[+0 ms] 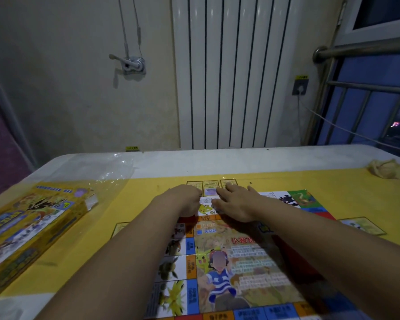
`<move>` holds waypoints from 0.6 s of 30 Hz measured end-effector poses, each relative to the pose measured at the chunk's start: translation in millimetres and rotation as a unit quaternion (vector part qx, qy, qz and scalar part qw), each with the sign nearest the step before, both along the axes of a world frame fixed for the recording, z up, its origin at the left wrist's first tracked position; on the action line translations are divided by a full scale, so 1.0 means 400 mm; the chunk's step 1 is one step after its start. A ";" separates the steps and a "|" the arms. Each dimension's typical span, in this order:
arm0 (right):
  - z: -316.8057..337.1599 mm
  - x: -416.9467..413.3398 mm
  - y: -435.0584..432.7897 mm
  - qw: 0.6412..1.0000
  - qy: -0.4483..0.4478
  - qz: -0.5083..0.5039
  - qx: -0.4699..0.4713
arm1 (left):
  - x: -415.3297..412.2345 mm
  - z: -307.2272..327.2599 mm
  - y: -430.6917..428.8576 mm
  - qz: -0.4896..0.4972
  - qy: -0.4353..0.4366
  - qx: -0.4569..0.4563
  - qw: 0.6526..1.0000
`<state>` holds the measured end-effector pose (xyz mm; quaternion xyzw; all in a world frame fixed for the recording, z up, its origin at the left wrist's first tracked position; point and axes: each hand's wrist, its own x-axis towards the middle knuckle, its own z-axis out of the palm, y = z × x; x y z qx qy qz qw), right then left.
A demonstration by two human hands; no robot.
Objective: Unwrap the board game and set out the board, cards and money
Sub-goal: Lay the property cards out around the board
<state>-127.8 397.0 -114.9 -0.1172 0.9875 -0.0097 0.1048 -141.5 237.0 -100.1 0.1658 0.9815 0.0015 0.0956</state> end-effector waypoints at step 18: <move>0.018 0.018 -0.003 0.999 0.030 0.000 -0.034 | 0.024 0.020 0.016 0.050 0.060 0.030 0.996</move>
